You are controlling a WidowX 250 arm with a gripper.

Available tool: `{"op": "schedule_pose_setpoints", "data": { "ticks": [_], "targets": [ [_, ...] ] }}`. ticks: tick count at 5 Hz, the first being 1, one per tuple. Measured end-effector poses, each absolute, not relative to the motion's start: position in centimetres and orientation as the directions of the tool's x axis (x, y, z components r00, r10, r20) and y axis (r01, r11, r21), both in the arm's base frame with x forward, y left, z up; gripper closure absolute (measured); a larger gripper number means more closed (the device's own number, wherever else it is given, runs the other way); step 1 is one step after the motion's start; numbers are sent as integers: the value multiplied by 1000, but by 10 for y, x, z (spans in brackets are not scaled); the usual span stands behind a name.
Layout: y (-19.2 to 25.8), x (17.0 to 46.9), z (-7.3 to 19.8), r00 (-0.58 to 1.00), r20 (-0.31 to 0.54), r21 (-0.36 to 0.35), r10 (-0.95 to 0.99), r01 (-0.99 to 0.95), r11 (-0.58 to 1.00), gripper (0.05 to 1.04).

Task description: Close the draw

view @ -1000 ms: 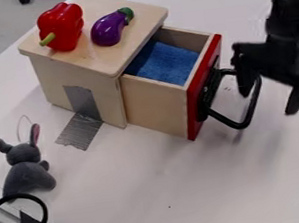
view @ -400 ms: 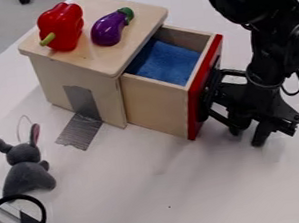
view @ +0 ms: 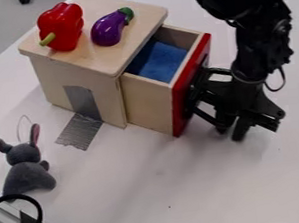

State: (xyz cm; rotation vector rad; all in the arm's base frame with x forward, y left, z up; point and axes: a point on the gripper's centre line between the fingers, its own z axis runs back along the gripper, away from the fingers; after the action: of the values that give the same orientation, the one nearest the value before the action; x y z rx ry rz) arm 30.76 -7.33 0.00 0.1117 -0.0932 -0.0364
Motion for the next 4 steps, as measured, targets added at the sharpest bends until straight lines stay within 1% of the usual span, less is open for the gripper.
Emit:
{"op": "schedule_pose_setpoints", "data": {
  "ticks": [1, 2, 3, 4],
  "targets": [
    [-45, 304, 4, 996, 85, 137, 14, -26, 990, 908],
    [-21, 301, 9, 995, 85, 160, 43, -57, 985, 951],
    [-4, 300, 18, 993, 91, 167, 73, -87, 982, 959],
    [3, 297, 23, 993, 88, 169, 76, -90, 982, 928]
  ]
}}
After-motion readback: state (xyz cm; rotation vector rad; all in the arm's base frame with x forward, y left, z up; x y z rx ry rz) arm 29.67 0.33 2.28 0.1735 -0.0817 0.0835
